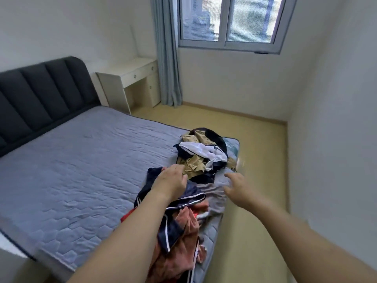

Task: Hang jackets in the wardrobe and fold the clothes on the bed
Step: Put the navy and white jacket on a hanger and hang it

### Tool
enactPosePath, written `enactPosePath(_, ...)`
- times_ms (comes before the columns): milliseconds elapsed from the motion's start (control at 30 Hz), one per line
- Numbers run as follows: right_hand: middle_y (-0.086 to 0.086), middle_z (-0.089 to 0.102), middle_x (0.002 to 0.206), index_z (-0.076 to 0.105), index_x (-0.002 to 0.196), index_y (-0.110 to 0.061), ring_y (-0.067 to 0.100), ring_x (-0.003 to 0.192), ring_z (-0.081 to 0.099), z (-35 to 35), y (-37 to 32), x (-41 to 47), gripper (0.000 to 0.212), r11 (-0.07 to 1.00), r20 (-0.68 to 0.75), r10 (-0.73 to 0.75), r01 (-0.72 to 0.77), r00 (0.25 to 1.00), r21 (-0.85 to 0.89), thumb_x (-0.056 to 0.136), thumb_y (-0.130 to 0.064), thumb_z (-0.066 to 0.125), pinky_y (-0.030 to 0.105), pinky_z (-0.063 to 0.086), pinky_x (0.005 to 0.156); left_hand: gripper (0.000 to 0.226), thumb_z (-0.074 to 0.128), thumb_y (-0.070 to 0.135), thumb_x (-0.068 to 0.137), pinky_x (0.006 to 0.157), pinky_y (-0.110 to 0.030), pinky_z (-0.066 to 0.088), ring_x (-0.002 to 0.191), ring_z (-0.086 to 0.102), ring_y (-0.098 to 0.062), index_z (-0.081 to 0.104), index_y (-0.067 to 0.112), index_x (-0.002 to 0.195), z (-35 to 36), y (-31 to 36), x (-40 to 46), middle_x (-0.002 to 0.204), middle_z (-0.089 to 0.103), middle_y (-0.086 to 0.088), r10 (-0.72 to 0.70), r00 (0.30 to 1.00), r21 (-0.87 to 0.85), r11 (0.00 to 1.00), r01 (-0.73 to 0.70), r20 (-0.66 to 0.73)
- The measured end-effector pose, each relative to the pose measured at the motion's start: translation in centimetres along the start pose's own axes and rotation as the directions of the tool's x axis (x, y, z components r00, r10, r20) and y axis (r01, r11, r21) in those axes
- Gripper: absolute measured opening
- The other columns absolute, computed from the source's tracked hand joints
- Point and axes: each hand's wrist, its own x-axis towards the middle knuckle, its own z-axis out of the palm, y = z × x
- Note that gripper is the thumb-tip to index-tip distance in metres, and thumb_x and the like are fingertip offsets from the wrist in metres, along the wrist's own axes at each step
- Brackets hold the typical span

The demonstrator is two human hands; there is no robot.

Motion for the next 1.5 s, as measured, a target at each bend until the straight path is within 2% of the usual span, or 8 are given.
enactPosePath(300,0.005,0.062,0.109,0.061,0.108,-0.018,0.022,0.094,0.06,-10.2,9.2,22.2,0.035,0.997,0.088,-0.016,0.01,0.996,0.077,0.077,-0.018,0.045,0.039,0.054,0.082,0.037,0.043,0.028,0.097,0.103,-0.04,0.041,0.122,0.05,-0.026,0.052,0.014,0.13,1.5,5.1,21.0,0.133,0.053,-0.006,-0.127,0.991,-0.002,0.992,0.127,0.036)
enactPosePath(600,0.002,0.049,0.142,0.045,0.141,-0.018,0.023,0.122,0.052,-9.9,14.8,50.4,0.054,0.998,0.243,0.006,-0.022,0.97,0.063,0.088,-0.016,0.046,0.031,0.047,0.093,0.042,0.044,0.019,0.094,0.103,-0.035,0.041,0.125,0.05,-0.025,0.052,0.013,0.135,9.1,-3.0,47.0,0.14,0.05,-0.009,-0.465,0.874,-0.152,0.863,0.483,0.138)
enactPosePath(767,0.006,0.057,0.126,0.051,0.131,-0.015,0.025,0.107,0.058,-6.2,19.9,66.3,0.045,0.998,0.299,0.046,-0.054,0.953,0.017,0.087,-0.01,0.043,0.037,0.05,0.089,0.04,0.044,0.01,0.091,0.095,-0.036,0.048,0.116,0.055,-0.028,0.057,0.011,0.128,18.3,-5.6,63.7,0.132,0.057,-0.012,-0.49,0.828,-0.093,0.843,0.53,0.275)
enactPosePath(1033,0.002,0.059,0.113,0.052,0.11,-0.018,0.021,0.094,0.058,9.4,31.3,85.3,0.025,0.998,0.395,0.039,-0.054,0.918,0.027,0.085,-0.02,0.049,0.036,0.05,0.076,0.056,0.047,0.023,0.09,0.117,-0.043,0.018,0.14,0.027,-0.026,0.033,0.017,0.143,40.0,-12.5,81.0,0.149,0.035,-0.003,-0.389,0.878,0.277,0.908,0.314,0.278)
enactPosePath(1167,0.005,0.047,0.136,0.028,0.144,-0.025,0.027,0.112,0.051,16.8,35.1,90.4,0.073,0.998,0.44,-0.008,-0.022,0.898,0.063,0.077,-0.029,0.058,0.04,0.046,0.094,0.037,0.037,0.031,0.092,0.119,-0.052,-0.005,0.135,0.032,-0.026,0.053,0.019,0.123,46.2,-15.0,79.3,0.129,0.055,-0.004,-0.314,0.875,0.52,0.85,0.086,0.368)
enactPosePath(1233,0.005,0.045,0.14,0.017,0.151,-0.023,0.031,0.122,0.047,19.1,35.8,91.6,0.083,0.993,0.469,0.008,0.049,0.883,-0.109,0.08,-0.032,0.06,0.04,0.042,0.098,0.04,0.03,0.036,0.086,0.121,-0.045,0.001,0.12,0.045,-0.025,0.059,0.019,0.107,46.4,-14.3,76.9,0.109,0.063,-0.003,-0.283,0.876,0.447,0.89,0.089,0.39)
enactPosePath(1367,-0.001,0.064,0.107,0.056,0.111,-0.026,0.025,0.105,0.059,19.9,34.3,91.4,0.033,0.925,0.52,-0.041,0.228,0.853,-0.303,0.08,-0.034,0.055,0.032,0.046,0.08,0.025,0.027,0.04,0.075,0.101,-0.031,0.034,0.086,0.052,-0.022,0.042,0.02,0.068,43.5,-12.9,72.7,0.072,0.053,0.005,-0.39,0.84,-0.021,0.903,0.429,0.377)
enactPosePath(1500,-0.007,0.071,0.087,0.066,0.09,-0.025,0.014,0.088,0.067,13.6,27.8,89.6,0.022,0.986,0.637,-0.034,-0.077,0.77,0.146,0.069,-0.032,0.067,0.034,0.056,0.077,0.025,0.047,0.038,0.065,0.063,-0.035,0.033,0.066,0.041,-0.018,0.038,0.015,0.061,34.8,-12.6,71.4,0.061,0.041,0.003,-0.69,0.672,-0.626,0.405,0.666,0.268)
